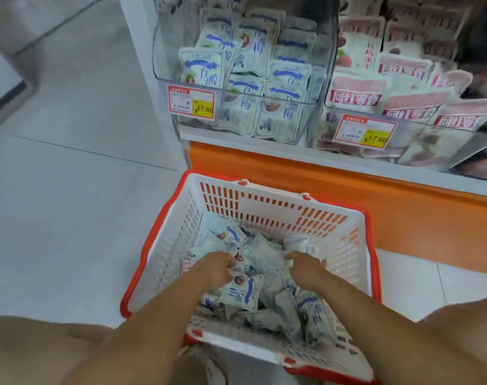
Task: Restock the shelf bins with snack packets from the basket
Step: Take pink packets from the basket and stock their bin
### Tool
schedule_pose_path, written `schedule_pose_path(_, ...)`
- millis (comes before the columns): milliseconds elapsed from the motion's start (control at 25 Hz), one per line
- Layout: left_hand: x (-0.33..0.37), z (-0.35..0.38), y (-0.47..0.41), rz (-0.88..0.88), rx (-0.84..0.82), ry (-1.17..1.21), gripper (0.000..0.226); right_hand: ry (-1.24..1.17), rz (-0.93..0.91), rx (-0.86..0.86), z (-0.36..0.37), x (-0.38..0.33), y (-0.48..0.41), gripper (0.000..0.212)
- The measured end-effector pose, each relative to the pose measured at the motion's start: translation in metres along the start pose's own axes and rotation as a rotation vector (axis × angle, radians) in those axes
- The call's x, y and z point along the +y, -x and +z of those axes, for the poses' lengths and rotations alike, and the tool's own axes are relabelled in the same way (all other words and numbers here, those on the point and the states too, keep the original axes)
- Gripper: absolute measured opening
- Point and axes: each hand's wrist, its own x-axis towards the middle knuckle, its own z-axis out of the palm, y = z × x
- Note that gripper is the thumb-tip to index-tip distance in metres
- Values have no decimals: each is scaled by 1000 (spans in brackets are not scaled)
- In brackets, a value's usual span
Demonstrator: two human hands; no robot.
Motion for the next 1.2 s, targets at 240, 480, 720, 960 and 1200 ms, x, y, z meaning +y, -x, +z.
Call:
schedule_pose_path(240, -7, 30, -13, 43, 6, 46, 40, -54, 153, 43, -2, 47, -57, 57)
schedule_pose_path(480, -11, 40, -28, -32, 19, 148, 39, 77, 189, 32, 12, 49, -86, 50)
schedule_pose_path(720, 18, 26, -34, -17, 79, 284, 33, 207, 189, 124, -37, 20, -45, 9)
schedule_pose_path(960, 96, 1, -10, 26, 62, 700, 38, -490, -44, 159, -96, 39, 33, 14)
schedule_pose_path(1200, 140, -16, 29, 138, 13, 1399, 22, -969, -228, 147, -104, 45, 109, 19)
